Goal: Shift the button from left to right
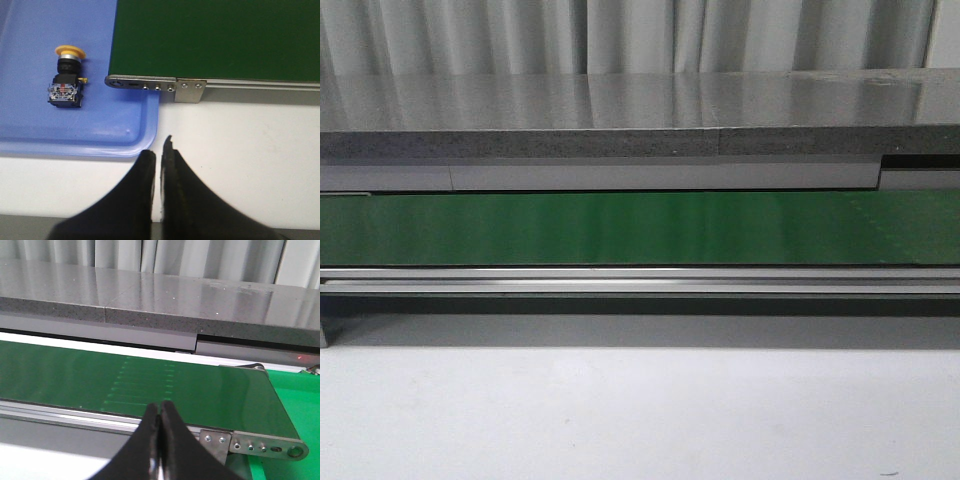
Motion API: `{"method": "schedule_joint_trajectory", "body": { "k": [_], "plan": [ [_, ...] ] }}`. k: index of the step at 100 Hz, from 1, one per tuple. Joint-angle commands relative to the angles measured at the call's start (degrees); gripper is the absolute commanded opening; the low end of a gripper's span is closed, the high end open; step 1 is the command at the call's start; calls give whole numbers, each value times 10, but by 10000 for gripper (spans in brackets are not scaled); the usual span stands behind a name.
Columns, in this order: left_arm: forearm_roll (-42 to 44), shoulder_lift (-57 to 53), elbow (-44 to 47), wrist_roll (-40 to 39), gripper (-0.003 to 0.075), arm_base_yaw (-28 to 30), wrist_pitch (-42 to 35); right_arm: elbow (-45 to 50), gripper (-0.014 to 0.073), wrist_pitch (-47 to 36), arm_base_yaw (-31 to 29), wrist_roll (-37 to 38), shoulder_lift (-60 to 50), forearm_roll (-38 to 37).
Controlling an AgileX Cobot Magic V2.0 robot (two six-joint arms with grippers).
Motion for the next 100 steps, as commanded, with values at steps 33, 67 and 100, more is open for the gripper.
{"method": "schedule_joint_trajectory", "body": {
  "k": [33, 67, 100],
  "plan": [
    [2, 24, -20, -5, 344, -4, -35, 0, -68, -49, 1, -1, -9, -6],
    [27, 24, -20, -5, 564, -4, -97, 0, -68, -49, 1, -1, -9, -6],
    [31, 31, -28, -5, 561, 8, -123, 0, -68, -49, 1, -1, -9, -6]
  ]
}}
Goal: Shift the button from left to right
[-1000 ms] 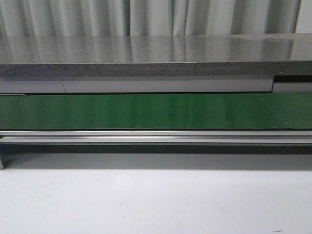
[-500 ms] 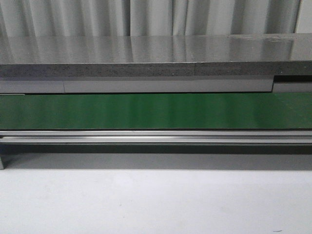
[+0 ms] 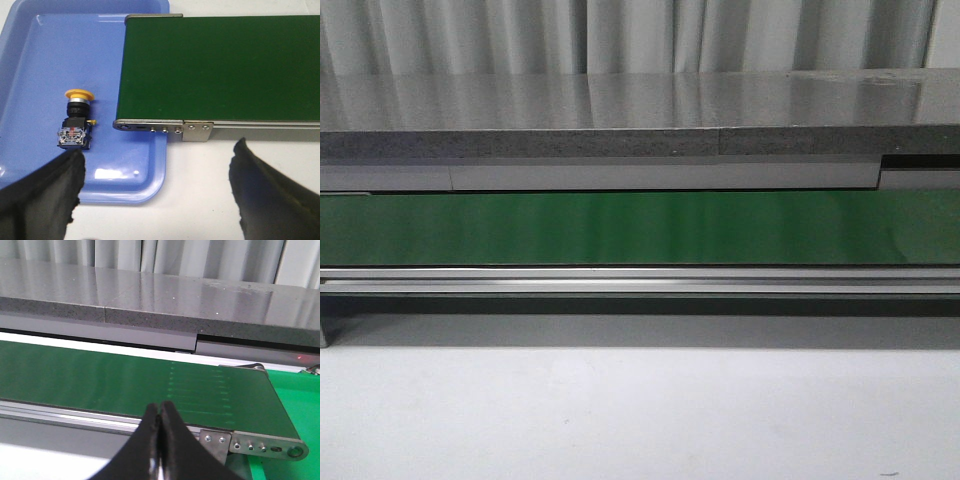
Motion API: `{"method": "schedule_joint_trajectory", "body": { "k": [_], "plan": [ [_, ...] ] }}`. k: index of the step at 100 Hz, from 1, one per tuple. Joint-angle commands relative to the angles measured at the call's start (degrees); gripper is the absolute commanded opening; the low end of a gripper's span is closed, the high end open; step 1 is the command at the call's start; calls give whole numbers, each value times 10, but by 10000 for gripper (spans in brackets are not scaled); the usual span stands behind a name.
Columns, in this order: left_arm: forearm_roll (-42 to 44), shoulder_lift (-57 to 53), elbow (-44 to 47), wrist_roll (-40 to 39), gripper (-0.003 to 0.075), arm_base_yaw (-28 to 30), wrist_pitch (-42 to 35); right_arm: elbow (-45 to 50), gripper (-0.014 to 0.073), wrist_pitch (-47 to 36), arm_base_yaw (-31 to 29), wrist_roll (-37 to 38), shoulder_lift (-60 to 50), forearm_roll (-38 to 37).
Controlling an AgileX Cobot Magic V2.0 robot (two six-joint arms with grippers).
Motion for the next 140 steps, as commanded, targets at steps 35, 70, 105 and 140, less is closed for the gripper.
{"method": "schedule_joint_trajectory", "body": {
  "k": [35, 70, 105, 140],
  "plan": [
    [4, 129, -150, 14, 561, 151, 9, 0, -68, -49, 1, -1, -9, -6],
    [-12, 330, -226, 70, 561, 217, 24, 0, -68, -49, 1, -1, -9, -6],
    [-61, 457, -268, 106, 561, 220, -9, 0, -68, -49, 1, -1, -9, -6],
    [-66, 516, -272, 121, 561, 220, -27, 0, -68, -49, 1, -1, -9, -6]
  ]
}}
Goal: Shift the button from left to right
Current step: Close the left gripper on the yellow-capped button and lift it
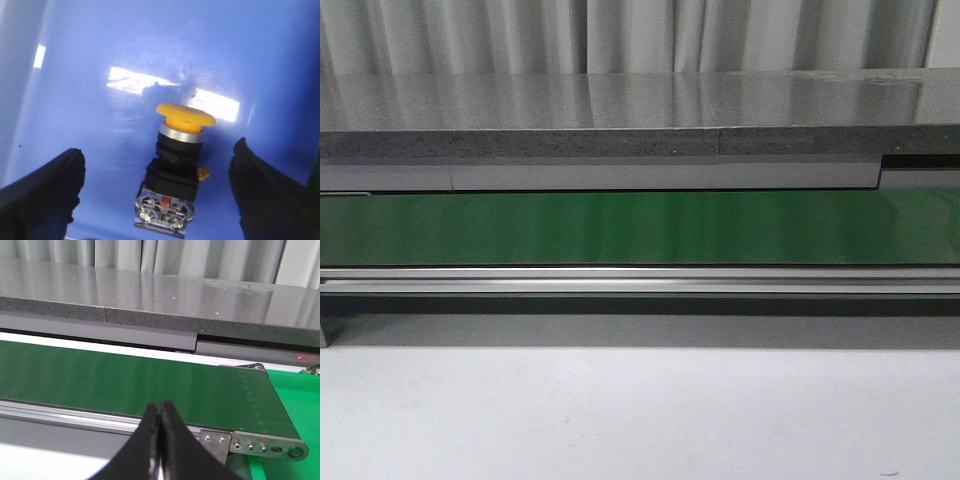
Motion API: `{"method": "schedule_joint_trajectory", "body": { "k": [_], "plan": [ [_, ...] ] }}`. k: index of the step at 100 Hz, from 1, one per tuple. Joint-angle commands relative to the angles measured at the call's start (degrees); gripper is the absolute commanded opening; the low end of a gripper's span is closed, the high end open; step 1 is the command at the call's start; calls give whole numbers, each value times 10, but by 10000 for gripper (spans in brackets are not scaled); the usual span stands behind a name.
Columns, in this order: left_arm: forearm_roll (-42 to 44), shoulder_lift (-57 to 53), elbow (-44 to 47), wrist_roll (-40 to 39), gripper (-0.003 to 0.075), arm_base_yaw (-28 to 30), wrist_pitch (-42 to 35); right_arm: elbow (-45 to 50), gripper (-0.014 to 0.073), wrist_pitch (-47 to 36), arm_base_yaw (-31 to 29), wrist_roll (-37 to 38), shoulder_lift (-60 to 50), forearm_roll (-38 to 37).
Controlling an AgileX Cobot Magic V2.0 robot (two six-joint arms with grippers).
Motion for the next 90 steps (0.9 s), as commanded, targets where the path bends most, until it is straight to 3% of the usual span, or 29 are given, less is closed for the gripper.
{"method": "schedule_joint_trajectory", "body": {
  "k": [1, 51, 58, 77, 90],
  "plan": [
    [-7, -8, -17, 5, 561, 1, -25, 0, -68, -49, 1, -1, -9, -6],
    [-9, 54, -17, 5, 545, 1, -38, 0, -68, -49, 1, -1, -9, -6],
    [-9, 54, -18, 5, 484, 1, -38, 0, -68, -49, 1, -1, -9, -6],
    [-9, 52, -52, 5, 165, 1, 1, 0, -68, -49, 1, -1, -9, -6],
    [-9, 46, -85, 5, 3, 1, 32, 0, -68, -49, 1, -1, -9, -6]
  ]
}}
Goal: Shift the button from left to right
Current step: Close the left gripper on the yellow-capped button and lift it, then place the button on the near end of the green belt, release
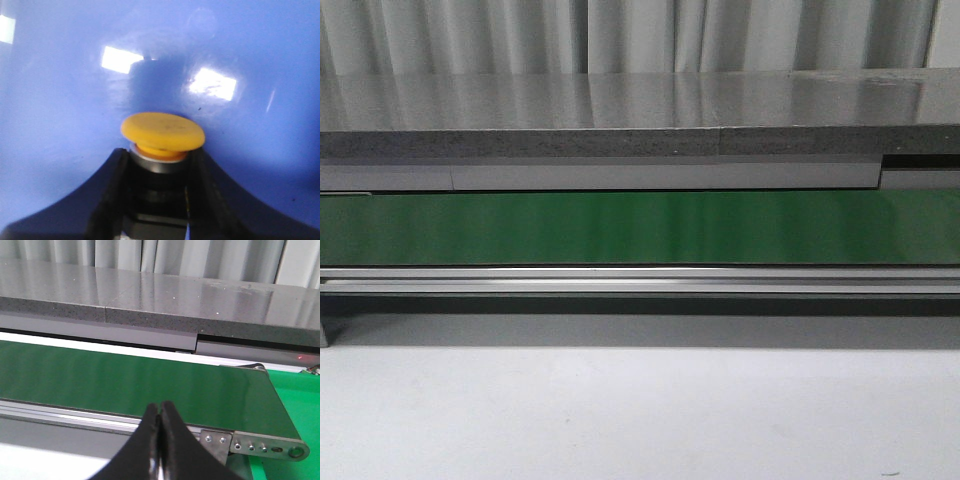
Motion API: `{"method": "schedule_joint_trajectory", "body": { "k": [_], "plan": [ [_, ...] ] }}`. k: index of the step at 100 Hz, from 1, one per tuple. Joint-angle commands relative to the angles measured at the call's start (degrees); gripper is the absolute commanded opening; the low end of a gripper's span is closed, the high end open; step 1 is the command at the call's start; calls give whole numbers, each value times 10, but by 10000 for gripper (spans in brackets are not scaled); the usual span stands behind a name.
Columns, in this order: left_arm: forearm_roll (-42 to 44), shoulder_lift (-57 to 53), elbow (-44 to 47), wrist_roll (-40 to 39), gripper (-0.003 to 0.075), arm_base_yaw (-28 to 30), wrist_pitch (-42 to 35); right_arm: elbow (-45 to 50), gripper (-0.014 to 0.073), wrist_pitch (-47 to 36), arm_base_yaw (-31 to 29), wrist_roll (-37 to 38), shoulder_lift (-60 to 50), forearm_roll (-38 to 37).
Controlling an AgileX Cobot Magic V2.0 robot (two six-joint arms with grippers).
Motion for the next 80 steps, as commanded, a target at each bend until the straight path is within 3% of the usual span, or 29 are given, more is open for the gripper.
{"method": "schedule_joint_trajectory", "body": {
  "k": [1, 35, 55, 80],
  "plan": [
    [-1, -33, -37, -1, 6, 1, 15, 0, -68, -49, 1, -1, -9, -6],
    [-11, -113, -76, -1, 5, -3, 69, 0, -68, -49, 1, -1, -9, -6],
    [-22, -157, -78, 0, 5, -56, 83, 0, -68, -49, 1, -1, -9, -6],
    [-22, -136, -79, 0, 5, -137, 70, 0, -68, -49, 1, -1, -9, -6]
  ]
}}
